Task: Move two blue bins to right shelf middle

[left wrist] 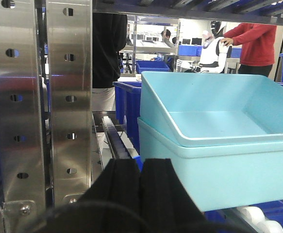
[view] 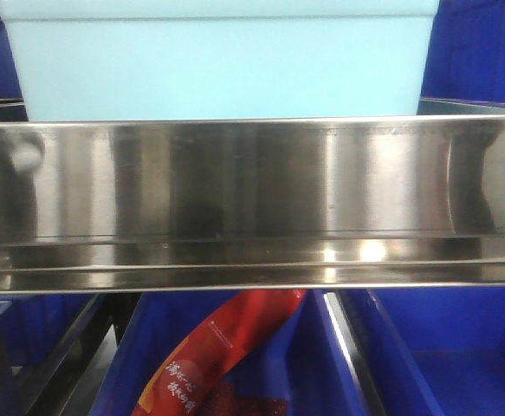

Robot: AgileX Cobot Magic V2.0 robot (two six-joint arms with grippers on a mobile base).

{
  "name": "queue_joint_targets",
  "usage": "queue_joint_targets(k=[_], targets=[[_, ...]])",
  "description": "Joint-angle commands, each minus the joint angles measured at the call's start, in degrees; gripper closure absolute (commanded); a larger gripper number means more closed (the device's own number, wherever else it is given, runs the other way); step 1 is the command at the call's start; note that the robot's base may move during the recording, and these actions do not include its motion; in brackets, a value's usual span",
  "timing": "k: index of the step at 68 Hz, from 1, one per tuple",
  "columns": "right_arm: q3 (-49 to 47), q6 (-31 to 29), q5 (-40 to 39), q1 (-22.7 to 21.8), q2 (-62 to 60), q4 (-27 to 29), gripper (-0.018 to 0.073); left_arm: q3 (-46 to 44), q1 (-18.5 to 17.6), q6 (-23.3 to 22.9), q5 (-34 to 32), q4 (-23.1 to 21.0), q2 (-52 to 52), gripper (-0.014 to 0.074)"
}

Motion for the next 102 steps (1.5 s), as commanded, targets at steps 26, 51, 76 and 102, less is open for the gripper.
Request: queue_joint_targets(k=[26,51,76,102], targets=[[0.2,0.1,-1.5,-0.3,-0.3,-0.4,0.0721,0.1,0.0,-0.4,-1.0,0.2,-0.3,0.0708],[0.2,0.1,-1.8,-0.3,-0.3,-0.4,0.0721,8.5,11.3,5.0,-7.9,-4.3,-1.8,0.0708],[0.2,0.1,-2.1,-0.3,-0.3,-0.4,0.0721,23.7,13.1,5.0,-18.5,-5.5,-1.8,0.0708],[0.2,0.1,-2.3,-0.3,-0.3,-0.4,0.0721,23.7,13.1,5.0,-20.7,-5.5,-1.8,0.0708]])
